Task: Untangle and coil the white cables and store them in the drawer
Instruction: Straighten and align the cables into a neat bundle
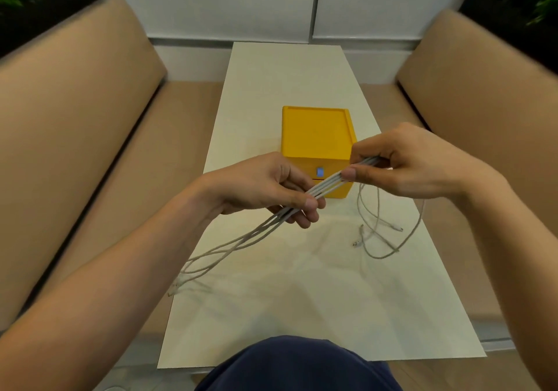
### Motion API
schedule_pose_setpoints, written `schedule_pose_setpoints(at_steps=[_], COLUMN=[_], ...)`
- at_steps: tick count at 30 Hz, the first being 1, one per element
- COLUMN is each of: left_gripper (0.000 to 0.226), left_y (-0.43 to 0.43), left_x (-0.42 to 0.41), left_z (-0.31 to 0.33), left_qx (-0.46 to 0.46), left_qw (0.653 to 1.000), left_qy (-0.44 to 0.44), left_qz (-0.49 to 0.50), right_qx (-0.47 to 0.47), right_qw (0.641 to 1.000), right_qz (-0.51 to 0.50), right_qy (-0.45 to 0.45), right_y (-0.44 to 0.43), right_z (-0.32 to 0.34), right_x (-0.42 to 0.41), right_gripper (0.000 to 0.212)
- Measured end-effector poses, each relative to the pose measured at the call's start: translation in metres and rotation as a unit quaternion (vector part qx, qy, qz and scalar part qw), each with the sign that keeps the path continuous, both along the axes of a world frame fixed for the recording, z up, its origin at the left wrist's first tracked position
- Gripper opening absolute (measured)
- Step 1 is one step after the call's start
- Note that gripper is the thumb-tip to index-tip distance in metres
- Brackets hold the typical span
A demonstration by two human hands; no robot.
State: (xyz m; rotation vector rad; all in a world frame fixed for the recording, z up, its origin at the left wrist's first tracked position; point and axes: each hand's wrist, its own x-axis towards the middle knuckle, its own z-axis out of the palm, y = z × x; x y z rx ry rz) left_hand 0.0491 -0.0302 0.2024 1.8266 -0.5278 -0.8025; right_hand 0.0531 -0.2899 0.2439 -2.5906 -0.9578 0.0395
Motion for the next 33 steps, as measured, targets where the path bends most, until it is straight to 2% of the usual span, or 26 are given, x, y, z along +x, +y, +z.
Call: schedule_pose_setpoints(at_steps=[2, 4, 8, 10, 13, 16, 19, 22, 26, 28, 31, 33], left_gripper=[0.016, 0.017, 0.014, 0.011, 0.012, 0.014, 0.015, 0.016, 0.020, 0.017, 0.013, 0.014], left_y=[-0.001, -0.003, -0.003, -0.004, -0.004, -0.004, -0.004, -0.005, -0.004, -0.005, -0.010, -0.011], left_x=[0.001, 0.001, 0.001, 0.002, 0.002, 0.003, 0.003, 0.001, -0.001, -0.001, -0.001, -0.002], left_z=[0.001, 0.000, 0.000, 0.001, 0.000, -0.002, -0.002, -0.001, 0.003, 0.006, 0.010, 0.013], left_qx=[-0.002, -0.001, 0.020, 0.025, 0.021, 0.022, 0.012, 0.007, 0.011, 0.007, 0.007, 0.002], left_qw=[1.000, 0.999, 0.997, 0.996, 0.997, 0.998, 0.998, 0.998, 1.000, 0.999, 0.990, 0.988], left_qy=[-0.019, -0.035, -0.061, -0.076, -0.067, -0.064, -0.063, -0.061, -0.019, -0.041, -0.126, -0.136], left_qz=[0.018, 0.036, 0.049, 0.050, 0.033, 0.019, 0.025, 0.010, 0.000, 0.024, 0.067, 0.079], right_qx=[-0.033, -0.026, 0.063, 0.078, 0.051, 0.015, -0.009, -0.043, -0.003, 0.001, 0.002, 0.017], right_qw=[0.998, 0.997, 0.998, 0.996, 0.996, 0.997, 0.999, 0.999, 0.998, 0.998, 0.998, 0.998], right_qz=[-0.006, -0.009, -0.027, -0.043, -0.056, -0.074, -0.050, -0.003, 0.019, 0.023, 0.028, 0.022], right_qy=[-0.046, -0.071, -0.011, 0.017, 0.040, 0.022, 0.005, 0.029, 0.066, 0.065, 0.052, 0.057], right_y=[0.000, 0.000, -0.007, -0.008, -0.008, -0.006, 0.008, 0.024, 0.019, 0.018, 0.018, 0.018], right_z=[0.002, 0.000, -0.011, -0.016, -0.020, -0.017, -0.018, -0.024, -0.018, -0.010, -0.001, 0.002], right_x=[0.001, 0.003, 0.006, 0.006, 0.008, 0.007, -0.002, -0.009, -0.006, -0.005, -0.004, -0.004], right_gripper=[0.055, 0.059, 0.050, 0.045, 0.048, 0.051, 0.042, 0.033, 0.031, 0.034, 0.038, 0.040])
